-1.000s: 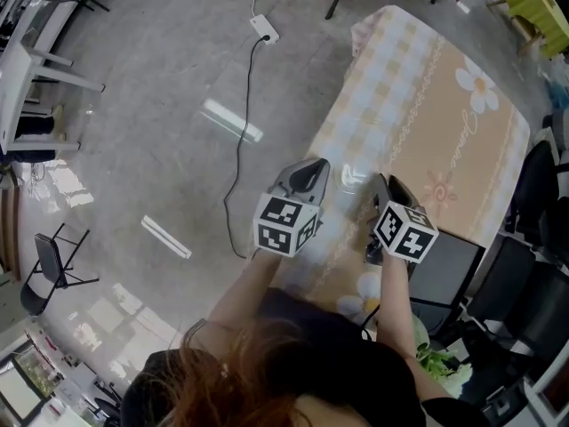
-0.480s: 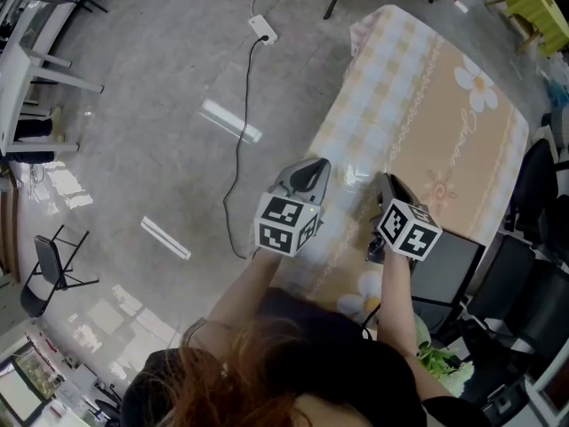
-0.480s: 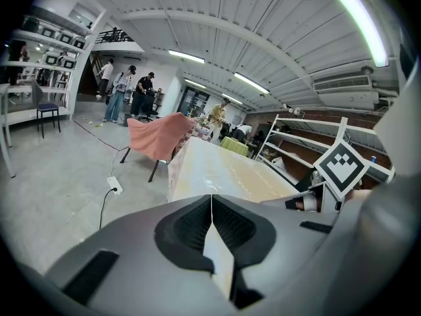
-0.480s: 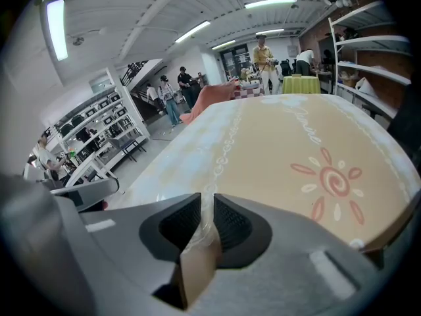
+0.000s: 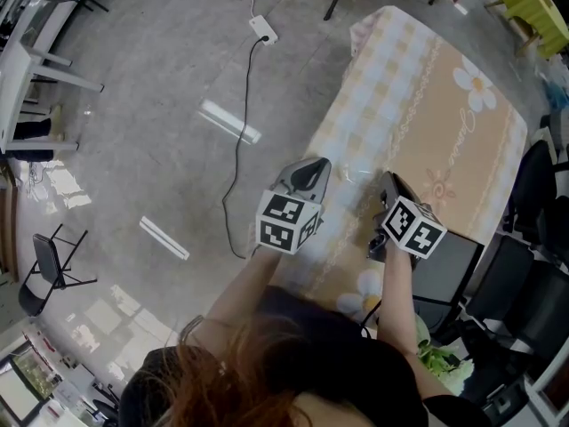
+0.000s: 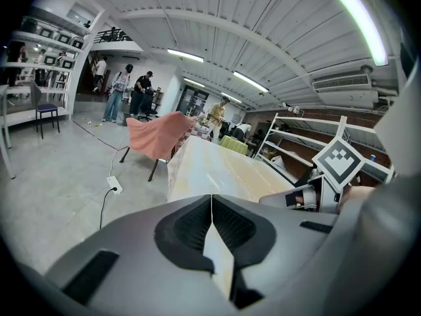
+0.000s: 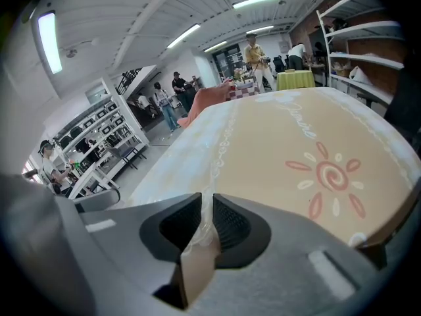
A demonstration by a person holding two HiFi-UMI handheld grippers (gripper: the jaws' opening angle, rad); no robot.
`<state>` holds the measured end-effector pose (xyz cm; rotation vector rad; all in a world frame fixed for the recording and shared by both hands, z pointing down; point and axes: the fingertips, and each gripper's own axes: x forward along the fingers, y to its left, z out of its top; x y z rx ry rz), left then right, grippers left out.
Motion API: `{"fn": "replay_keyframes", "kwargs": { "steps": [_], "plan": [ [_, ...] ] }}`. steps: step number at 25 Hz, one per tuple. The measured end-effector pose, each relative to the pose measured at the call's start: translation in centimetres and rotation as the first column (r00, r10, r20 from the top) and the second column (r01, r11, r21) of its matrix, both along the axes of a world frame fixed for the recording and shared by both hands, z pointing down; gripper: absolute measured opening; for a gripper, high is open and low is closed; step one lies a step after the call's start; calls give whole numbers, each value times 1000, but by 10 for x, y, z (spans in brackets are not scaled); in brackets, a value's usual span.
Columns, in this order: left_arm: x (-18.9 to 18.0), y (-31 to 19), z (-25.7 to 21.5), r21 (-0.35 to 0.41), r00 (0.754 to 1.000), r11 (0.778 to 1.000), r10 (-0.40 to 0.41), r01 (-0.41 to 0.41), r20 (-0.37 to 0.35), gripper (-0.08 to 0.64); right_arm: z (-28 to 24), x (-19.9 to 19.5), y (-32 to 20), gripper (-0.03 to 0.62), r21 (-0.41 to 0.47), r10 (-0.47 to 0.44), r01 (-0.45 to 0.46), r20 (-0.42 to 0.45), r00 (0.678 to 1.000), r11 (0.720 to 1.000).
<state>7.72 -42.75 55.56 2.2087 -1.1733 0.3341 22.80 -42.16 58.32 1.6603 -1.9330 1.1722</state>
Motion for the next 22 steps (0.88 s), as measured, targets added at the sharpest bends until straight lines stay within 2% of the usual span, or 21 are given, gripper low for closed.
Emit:
{"fn": "replay_keyframes", "kwargs": {
  "steps": [22],
  "plan": [
    [-9, 22, -16, 30, 1000, 1000, 5, -6, 19, 12, -31, -6, 14, 57, 79, 2, 1, -40, 999, 997]
  ]
}}
